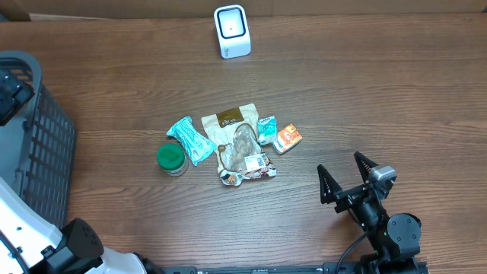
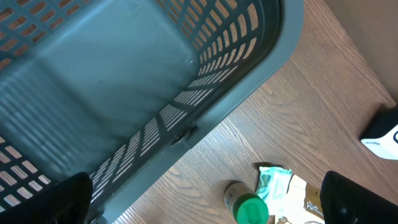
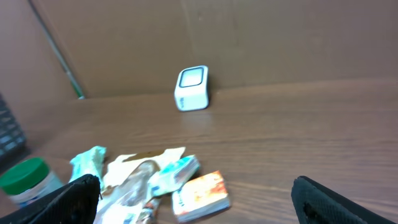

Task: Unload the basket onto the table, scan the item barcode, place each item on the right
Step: 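Reach the right gripper toward the orange box and grasp it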

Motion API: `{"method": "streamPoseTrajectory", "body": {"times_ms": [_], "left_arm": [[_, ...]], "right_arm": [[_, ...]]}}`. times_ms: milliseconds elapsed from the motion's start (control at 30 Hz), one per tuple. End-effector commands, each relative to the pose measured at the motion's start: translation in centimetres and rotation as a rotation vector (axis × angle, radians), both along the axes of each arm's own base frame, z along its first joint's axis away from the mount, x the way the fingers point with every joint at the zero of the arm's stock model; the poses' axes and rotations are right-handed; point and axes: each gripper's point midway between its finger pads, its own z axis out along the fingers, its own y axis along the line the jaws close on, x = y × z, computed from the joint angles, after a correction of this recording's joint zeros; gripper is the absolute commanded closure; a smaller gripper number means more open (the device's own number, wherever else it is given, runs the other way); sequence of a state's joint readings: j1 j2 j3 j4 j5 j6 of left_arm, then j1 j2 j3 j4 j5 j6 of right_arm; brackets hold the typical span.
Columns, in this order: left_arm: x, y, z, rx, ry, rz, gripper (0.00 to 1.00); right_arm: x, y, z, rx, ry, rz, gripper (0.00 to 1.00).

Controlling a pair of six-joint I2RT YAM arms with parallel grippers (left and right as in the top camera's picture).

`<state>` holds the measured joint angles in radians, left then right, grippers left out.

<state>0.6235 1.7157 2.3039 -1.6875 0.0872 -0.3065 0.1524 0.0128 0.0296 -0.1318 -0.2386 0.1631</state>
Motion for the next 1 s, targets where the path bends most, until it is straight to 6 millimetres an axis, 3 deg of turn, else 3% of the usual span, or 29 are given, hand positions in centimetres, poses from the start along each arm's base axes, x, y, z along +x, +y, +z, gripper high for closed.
{"method": "streamPoseTrajectory", "body": {"times_ms": [0,333,533,833,967], "left_arm": [[0.1,-0.3,-0.1,-0.007,0.000,-0.021,0.00],[0.1,-0.3,-0.1,-0.007,0.000,-0.022,0.00],[0.1,-0.3,-0.1,-0.007,0.000,-0.022,0.00],[0.1,-0.3,-0.1,-0.007,0.000,-0.022,0.00],[0.1,-0.3,-0.1,-0.007,0.000,-0.021,0.00]], "right_arm": [[-0.9,1.2,1.4,0.052,0.005,0.077,0.00],[-3.8,2.0,6.2,0.045,0.122,0.147,0.00],[-4.3,1.9,8.8,0.023,0.320,0.142,0.00],[-2.7,2.3,8.7,-0.007,0.696,0.137,0.00],[-0.4,2.7,8.0,-0.003,0.764,0.136,0.00]]}}
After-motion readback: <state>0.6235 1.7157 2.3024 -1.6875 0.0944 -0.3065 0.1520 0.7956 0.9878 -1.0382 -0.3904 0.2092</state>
